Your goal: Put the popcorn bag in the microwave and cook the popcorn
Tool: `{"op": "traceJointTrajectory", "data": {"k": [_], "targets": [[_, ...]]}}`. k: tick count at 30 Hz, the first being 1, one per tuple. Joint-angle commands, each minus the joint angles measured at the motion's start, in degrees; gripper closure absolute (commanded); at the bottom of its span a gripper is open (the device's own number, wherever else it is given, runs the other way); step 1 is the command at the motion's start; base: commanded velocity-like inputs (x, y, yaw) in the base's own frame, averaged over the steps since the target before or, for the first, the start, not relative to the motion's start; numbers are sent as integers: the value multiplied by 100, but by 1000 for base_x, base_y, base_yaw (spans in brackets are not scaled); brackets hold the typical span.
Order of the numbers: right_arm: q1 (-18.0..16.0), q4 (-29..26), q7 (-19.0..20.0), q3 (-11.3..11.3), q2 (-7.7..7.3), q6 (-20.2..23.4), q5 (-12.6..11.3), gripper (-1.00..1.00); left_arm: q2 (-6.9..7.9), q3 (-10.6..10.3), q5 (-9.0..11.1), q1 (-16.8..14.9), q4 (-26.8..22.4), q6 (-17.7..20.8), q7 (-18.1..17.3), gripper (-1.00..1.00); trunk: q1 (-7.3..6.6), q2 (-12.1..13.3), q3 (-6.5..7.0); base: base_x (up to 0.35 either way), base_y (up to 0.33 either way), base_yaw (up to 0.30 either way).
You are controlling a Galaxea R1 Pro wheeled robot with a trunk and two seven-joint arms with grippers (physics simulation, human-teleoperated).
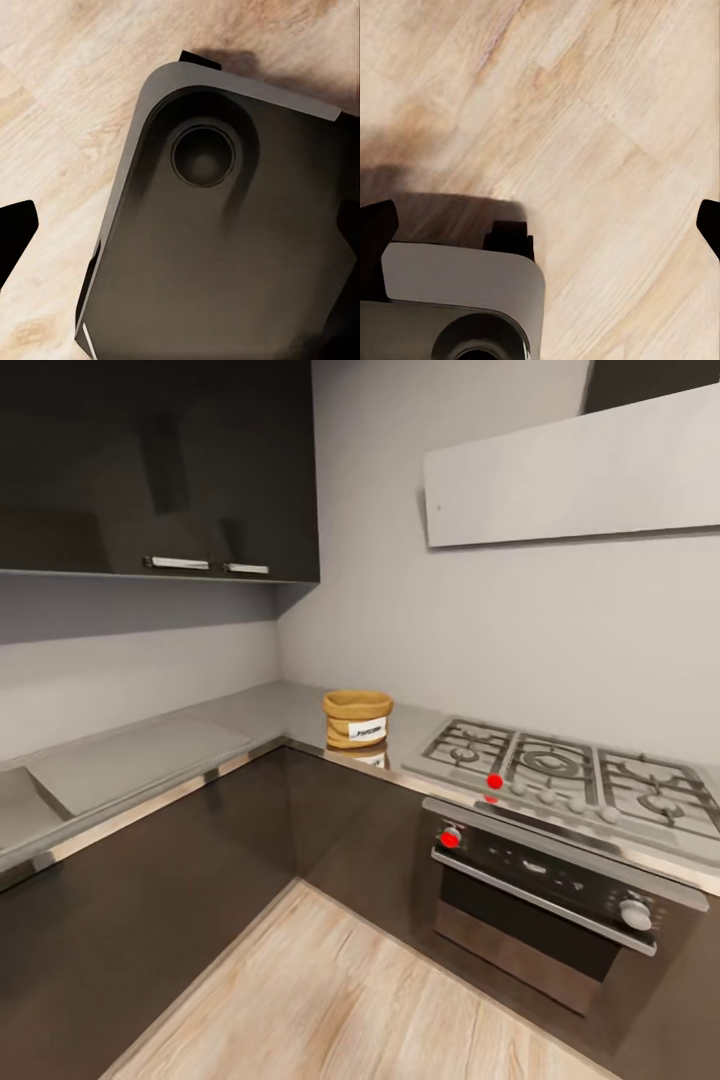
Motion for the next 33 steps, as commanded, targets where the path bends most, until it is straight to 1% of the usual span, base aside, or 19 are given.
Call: {"op": "traceJointTrajectory", "data": {"k": [1,20,33], "targets": [[-7,19,11,-49,-4,-35,46,-100,0,-1,27,-1,-2,-14,-4,-100,3,-2,-5,323,0,0],[-7,19,11,-49,-12,-35,46,-100,-9,-10,21,0,-2,-58,-4,-100,3,-2,-5,323,1,0],[-7,19,3,-45,-6,-35,46,-100,-9,-19,20,2,-2,-58,-4,-100,3,-2,-5,323,101,0]]}}
